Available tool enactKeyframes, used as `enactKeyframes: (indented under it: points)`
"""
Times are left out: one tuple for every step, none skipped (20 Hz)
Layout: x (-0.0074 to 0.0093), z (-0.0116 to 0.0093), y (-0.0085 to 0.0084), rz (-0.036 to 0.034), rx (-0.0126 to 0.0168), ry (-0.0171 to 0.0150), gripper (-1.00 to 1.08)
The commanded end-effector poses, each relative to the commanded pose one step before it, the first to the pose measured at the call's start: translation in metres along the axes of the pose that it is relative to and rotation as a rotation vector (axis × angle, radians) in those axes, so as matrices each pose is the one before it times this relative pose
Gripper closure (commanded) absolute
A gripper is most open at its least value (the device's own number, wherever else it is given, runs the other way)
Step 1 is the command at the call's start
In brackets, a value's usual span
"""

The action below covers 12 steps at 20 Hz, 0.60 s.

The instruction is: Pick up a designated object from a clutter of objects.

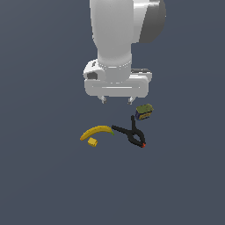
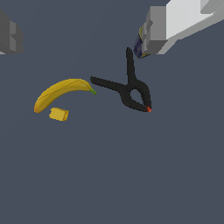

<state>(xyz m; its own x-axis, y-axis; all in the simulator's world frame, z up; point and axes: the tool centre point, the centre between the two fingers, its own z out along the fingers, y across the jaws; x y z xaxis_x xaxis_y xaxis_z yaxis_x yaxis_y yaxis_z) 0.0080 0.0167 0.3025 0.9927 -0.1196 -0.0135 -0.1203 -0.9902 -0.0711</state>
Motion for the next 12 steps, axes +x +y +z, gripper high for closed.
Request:
enactKeyframes:
  points:
    - [0.00219, 0.01194, 0.00329, 0.05510, 0.00786, -0.00278, -0.92]
    - [0.00106, 0.00549, 0.00157, 0.02604, 0.00331, -0.00109, -0.92]
    - [0.00112, 0.00586, 0.00172, 0.02794, 0.00329, -0.00115, -0.92]
    - [0.00118, 0.00622, 0.00189, 0.02986, 0.00320, -0.00120, -0.92]
    - [0.00124, 0.00657, 0.00207, 0.03179, 0.00305, -0.00122, -0.92]
    - [0.00131, 0.00692, 0.00227, 0.03375, 0.00285, -0.00122, -0.92]
    - [0.00138, 0.00725, 0.00247, 0.03565, 0.00259, -0.00117, -0.92]
    - [0.00140, 0.00732, 0.00260, 0.03633, 0.00221, -0.00105, -0.92]
    - [0.00142, 0.00728, 0.00269, 0.03646, 0.00179, -0.00088, -0.92]
    - [0.00144, 0.00723, 0.00278, 0.03658, 0.00138, -0.00068, -0.92]
    - [0.00148, 0.00719, 0.00288, 0.03669, 0.00098, -0.00046, -0.92]
    - [0.00152, 0.00713, 0.00297, 0.03680, 0.00060, -0.00021, -0.92]
